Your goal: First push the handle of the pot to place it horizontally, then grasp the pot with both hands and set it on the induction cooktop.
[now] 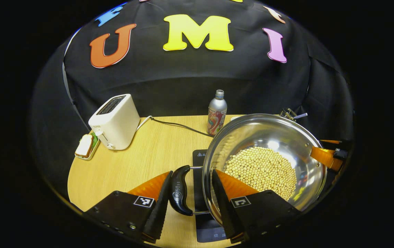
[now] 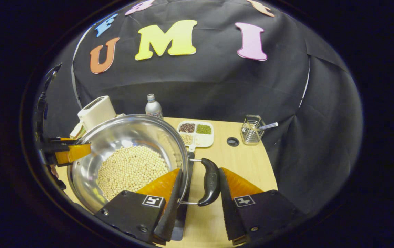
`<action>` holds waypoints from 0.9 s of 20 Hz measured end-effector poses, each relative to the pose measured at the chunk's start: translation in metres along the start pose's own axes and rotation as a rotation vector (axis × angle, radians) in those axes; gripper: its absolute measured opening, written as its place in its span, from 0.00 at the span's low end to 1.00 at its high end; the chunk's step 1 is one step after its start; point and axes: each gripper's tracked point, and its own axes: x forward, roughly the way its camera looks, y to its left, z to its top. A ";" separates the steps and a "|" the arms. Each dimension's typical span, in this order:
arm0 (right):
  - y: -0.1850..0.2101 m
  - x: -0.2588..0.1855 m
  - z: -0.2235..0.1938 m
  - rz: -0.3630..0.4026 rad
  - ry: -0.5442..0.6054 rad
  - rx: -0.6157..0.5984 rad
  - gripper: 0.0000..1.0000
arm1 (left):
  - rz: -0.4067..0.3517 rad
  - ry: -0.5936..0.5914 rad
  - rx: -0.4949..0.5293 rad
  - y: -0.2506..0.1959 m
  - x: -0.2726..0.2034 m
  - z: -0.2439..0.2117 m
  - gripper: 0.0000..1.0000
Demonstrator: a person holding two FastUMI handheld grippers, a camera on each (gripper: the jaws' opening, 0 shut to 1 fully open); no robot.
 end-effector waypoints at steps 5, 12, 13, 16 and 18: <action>0.006 0.028 -0.012 -0.011 0.026 -0.002 0.61 | 0.009 0.044 -0.005 0.006 0.032 -0.016 0.65; 0.007 0.062 -0.035 -0.017 0.059 0.037 0.58 | 0.005 0.049 -0.010 0.009 0.059 -0.028 0.66; 0.007 0.065 -0.027 -0.016 0.021 0.053 0.58 | 0.012 -0.001 0.002 0.010 0.063 -0.017 0.66; 0.005 0.065 -0.032 -0.031 0.001 0.041 0.64 | 0.012 -0.036 0.020 0.008 0.063 -0.018 0.66; 0.003 0.065 -0.033 -0.061 -0.031 0.003 0.68 | -0.004 -0.057 0.040 0.008 0.065 -0.018 0.66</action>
